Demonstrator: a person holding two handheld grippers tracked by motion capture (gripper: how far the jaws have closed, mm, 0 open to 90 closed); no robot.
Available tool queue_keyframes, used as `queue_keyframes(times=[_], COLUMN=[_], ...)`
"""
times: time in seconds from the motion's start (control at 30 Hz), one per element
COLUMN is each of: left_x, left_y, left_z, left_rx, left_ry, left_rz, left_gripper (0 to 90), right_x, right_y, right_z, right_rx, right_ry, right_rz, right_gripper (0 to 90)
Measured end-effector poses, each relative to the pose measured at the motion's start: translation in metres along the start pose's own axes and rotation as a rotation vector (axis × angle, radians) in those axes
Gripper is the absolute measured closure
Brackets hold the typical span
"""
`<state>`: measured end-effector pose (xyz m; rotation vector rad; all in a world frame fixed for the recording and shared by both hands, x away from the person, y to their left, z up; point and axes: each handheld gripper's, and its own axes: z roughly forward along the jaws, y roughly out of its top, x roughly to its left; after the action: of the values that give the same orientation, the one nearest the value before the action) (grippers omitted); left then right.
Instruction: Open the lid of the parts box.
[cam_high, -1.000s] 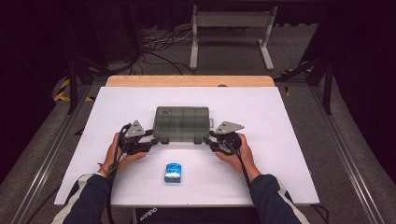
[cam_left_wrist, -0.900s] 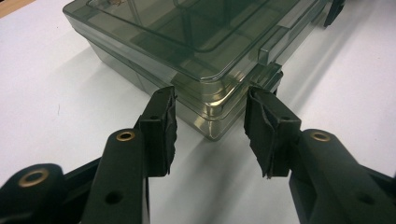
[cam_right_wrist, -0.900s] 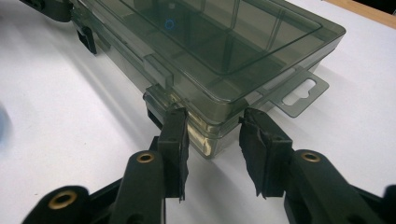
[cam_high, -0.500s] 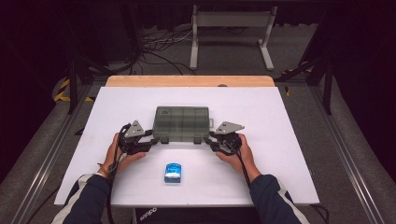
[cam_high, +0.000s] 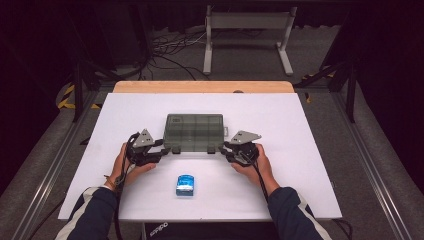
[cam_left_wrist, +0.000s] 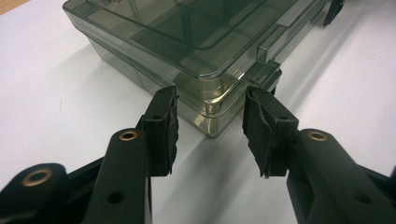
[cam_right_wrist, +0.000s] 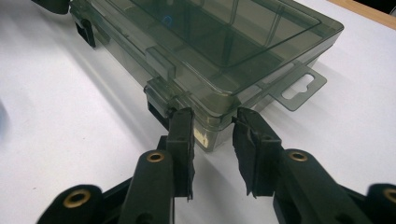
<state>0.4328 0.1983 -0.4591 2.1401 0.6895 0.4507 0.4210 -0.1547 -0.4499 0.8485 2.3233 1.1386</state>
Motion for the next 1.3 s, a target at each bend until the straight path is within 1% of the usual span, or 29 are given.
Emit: queue_keyframes(times=[0.23,0.33,0.4,0.43,0.47,0.53,0.6,0.67,0.73,0.77,0.87,0.9,0.93,1.0,1.07,1.17,1.27,1.3], left_x=[0.0,0.0,0.001,0.0,0.0,0.002,0.003,0.004,0.004,0.004,0.003,0.003,0.003,0.003,0.003,0.002,0.001,0.001], left_y=[0.0,-0.001,-0.001,-0.001,-0.001,-0.001,-0.002,-0.002,-0.002,-0.002,-0.002,-0.001,-0.001,-0.001,-0.001,0.001,0.003,0.003], left_z=[-0.001,-0.001,-0.003,-0.003,-0.005,-0.01,-0.011,-0.014,-0.016,-0.016,-0.016,-0.016,-0.017,-0.017,-0.016,-0.014,-0.013,-0.013], left_rx=[0.0,-0.002,-0.005,-0.007,-0.013,-0.028,-0.03,-0.046,-0.057,-0.052,-0.048,-0.052,-0.055,-0.061,-0.062,-0.066,-0.076,-0.082], left_ry=[0.003,-0.002,0.004,-0.006,-0.003,0.001,-0.001,0.001,-0.005,-0.003,-0.007,-0.002,-0.001,0.017,0.02,0.025,0.039,0.049], left_rz=[-0.005,-0.01,-0.007,-0.016,-0.014,-0.033,-0.04,-0.044,-0.046,-0.041,-0.037,-0.033,-0.032,-0.033,-0.035,-0.028,-0.034,-0.027], left_gripper=[57.7,58.6,58.8,58.7,58.7,58.7,58.9,62.3,66.3,68.8,73.9,75.1,77.9,84.0,88.5,89.5,89.7,89.7], right_x=[0.001,0.002,0.001,0.002,0.002,0.002,0.002,0.002,0.003,0.003,0.003,0.003,0.002,0.002,0.001,0.001,0.001,0.001], right_y=[0.0,0.0,0.0,0.0,0.0,0.0,0.001,0.001,0.002,0.003,0.003,0.003,0.003,0.003,0.003,0.003,0.004,0.004], right_z=[-0.001,-0.001,-0.001,-0.002,-0.002,-0.003,-0.004,-0.006,-0.008,-0.008,-0.009,-0.009,-0.01,-0.009,-0.009,-0.009,-0.008,-0.008], right_rx=[0.003,0.005,0.006,0.009,0.01,0.003,-0.002,-0.012,-0.024,-0.028,-0.036,-0.039,-0.046,-0.052,-0.061,-0.068,-0.076,-0.079], right_ry=[-0.003,-0.006,-0.005,-0.005,-0.007,-0.011,-0.011,-0.01,-0.022,-0.025,-0.029,-0.032,-0.033,-0.034,-0.039,-0.039,-0.046,-0.048], right_rz=[-0.004,-0.009,-0.01,-0.011,-0.013,-0.014,-0.015,-0.01,-0.016,-0.024,-0.02,-0.021,-0.018,-0.02,-0.023,-0.023,-0.028,-0.029], right_gripper=[70.8,71.9,72.4,73.2,73.7,75.2,76.2,80.3,84.0,85.0,87.9,88.5,89.0,89.8,90.0,90.0,90.0,90.0])
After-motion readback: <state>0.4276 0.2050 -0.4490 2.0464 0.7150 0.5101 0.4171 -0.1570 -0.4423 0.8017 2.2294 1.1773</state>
